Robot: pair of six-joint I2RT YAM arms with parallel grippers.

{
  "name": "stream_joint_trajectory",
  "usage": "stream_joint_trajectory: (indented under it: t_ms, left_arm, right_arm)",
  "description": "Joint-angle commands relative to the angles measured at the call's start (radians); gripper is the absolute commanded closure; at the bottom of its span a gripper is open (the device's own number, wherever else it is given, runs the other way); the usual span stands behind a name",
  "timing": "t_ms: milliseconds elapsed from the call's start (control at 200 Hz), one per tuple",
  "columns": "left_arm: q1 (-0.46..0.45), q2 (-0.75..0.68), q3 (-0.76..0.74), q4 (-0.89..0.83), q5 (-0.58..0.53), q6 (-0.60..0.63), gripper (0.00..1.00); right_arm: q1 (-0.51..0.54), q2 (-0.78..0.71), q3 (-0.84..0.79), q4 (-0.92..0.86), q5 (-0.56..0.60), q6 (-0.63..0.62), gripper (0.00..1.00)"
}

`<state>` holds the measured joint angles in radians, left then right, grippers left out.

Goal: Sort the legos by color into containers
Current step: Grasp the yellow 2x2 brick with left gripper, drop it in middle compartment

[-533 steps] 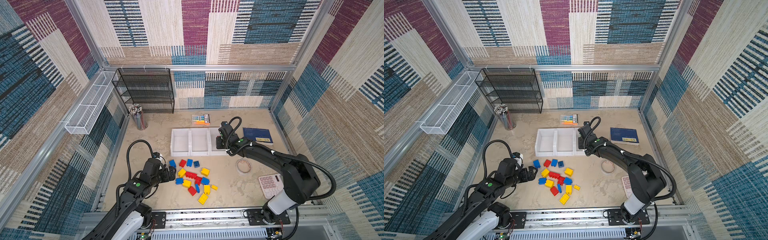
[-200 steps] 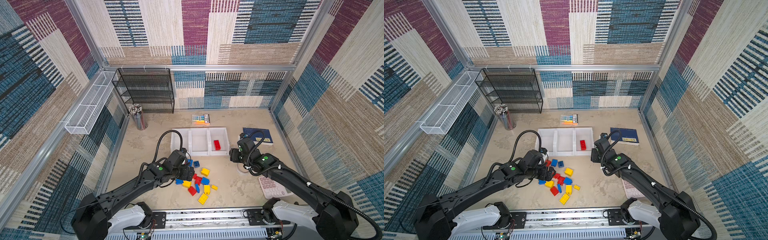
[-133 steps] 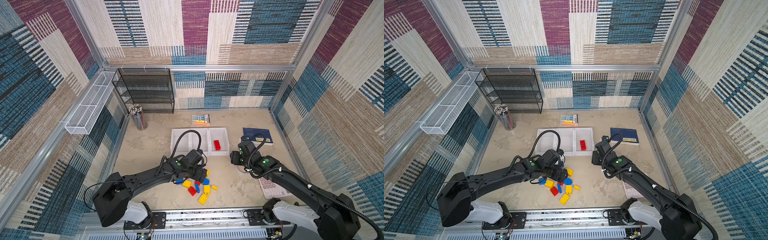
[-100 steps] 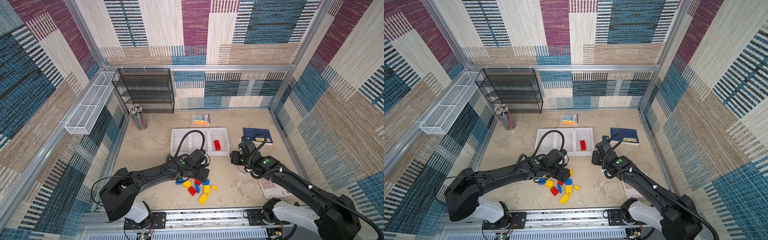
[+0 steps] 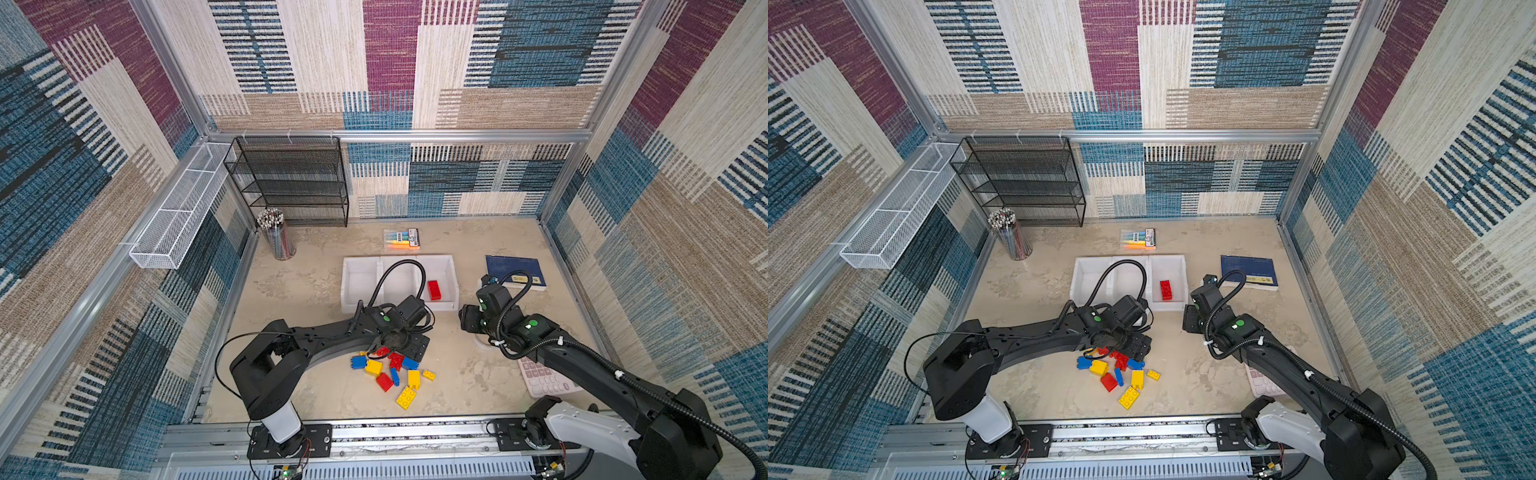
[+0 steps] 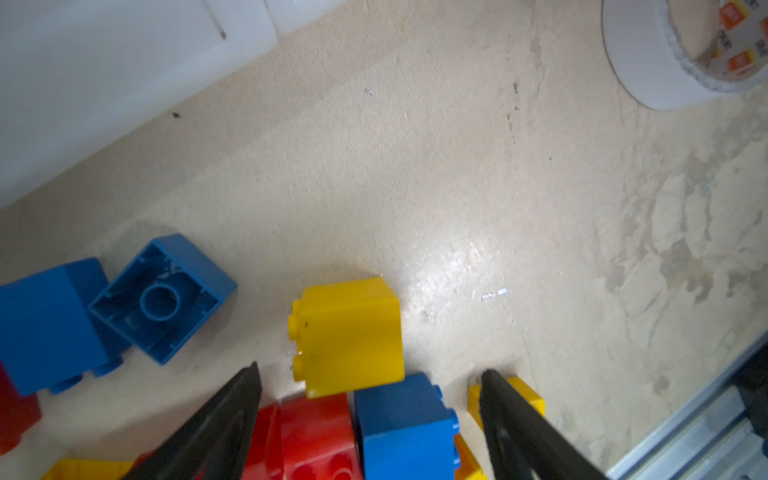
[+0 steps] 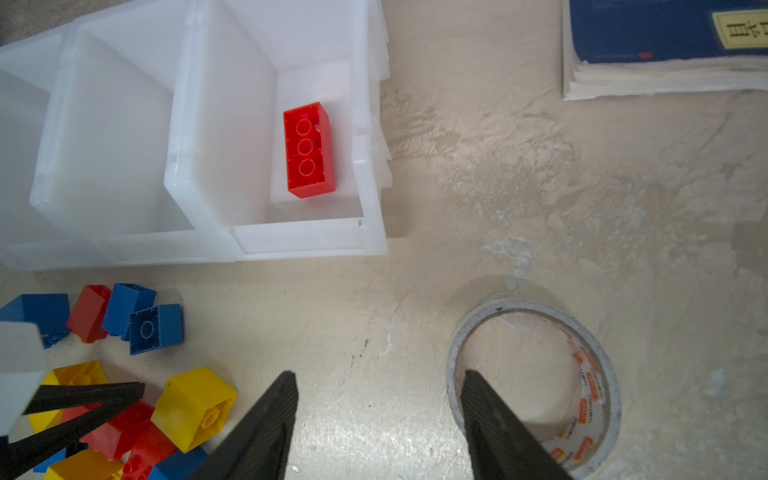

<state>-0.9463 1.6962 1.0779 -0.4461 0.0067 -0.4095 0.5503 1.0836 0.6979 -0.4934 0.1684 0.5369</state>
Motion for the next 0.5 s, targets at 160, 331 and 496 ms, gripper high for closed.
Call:
stream_joint_trajectory:
  t_ms: [160, 331, 496]
  left_arm:
    - [-0.001, 0.092, 0.070, -0.062, -0.034, 0.041, 0.23]
    - [-0.001, 0.136, 0.104, -0.068, -0.033, 0.046, 0.34]
    - [-0.002, 0.148, 0.119, -0.066, -0.027, 0.052, 0.53]
  right_arm:
    - [0.001, -0.028, -0.020, 0.019, 0.006, 0.020, 0.34]
    - [0.000, -0.033, -0.023, 0.018, 0.003, 0.024, 0.35]
    - [0.001, -0.045, -0.023, 0.007, 0.010, 0.027, 0.35]
